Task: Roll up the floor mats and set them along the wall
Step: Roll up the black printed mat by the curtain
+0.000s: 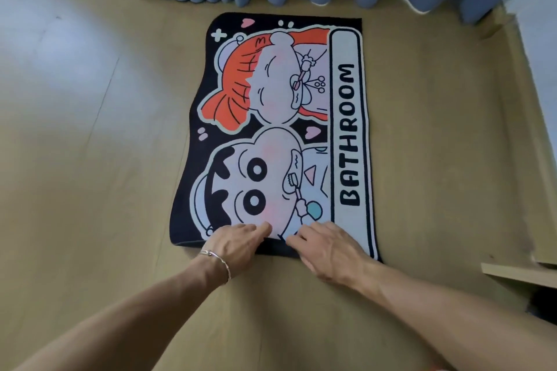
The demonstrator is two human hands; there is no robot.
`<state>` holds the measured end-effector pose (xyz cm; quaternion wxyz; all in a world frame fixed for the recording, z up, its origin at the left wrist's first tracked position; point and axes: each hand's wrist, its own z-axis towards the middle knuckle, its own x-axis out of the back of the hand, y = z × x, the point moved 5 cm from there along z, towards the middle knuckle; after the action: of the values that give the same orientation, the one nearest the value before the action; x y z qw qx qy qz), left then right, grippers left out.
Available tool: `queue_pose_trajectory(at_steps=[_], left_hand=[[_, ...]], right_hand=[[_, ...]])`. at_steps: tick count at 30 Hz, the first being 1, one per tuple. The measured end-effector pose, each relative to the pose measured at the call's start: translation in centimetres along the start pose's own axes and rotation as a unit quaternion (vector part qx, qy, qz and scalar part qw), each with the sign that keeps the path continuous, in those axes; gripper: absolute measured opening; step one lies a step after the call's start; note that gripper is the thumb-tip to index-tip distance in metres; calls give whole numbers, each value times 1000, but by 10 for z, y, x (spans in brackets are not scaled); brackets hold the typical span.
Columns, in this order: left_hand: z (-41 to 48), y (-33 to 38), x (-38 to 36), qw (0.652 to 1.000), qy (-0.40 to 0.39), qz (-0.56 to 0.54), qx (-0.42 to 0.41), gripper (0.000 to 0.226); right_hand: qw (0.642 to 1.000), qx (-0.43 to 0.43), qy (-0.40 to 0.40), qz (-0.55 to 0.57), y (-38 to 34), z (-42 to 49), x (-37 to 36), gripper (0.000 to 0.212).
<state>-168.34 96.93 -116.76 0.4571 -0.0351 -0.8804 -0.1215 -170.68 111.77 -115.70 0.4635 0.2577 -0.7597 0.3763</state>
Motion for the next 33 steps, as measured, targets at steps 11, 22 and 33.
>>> queue_pose_trajectory(at_steps=[11, 22, 33], left_hand=[[-12, 3, -9, 970, 147, 124, -152, 8], [18, -24, 12, 991, 47, -112, 62, 14], [-2, -24, 1, 986, 131, 76, -66, 31]], right_hand=[[997, 29, 35, -66, 0, 5, -11, 23], [978, -155, 15, 140, 34, 14, 2, 24], [993, -96, 55, -28, 25, -1, -7, 28]])
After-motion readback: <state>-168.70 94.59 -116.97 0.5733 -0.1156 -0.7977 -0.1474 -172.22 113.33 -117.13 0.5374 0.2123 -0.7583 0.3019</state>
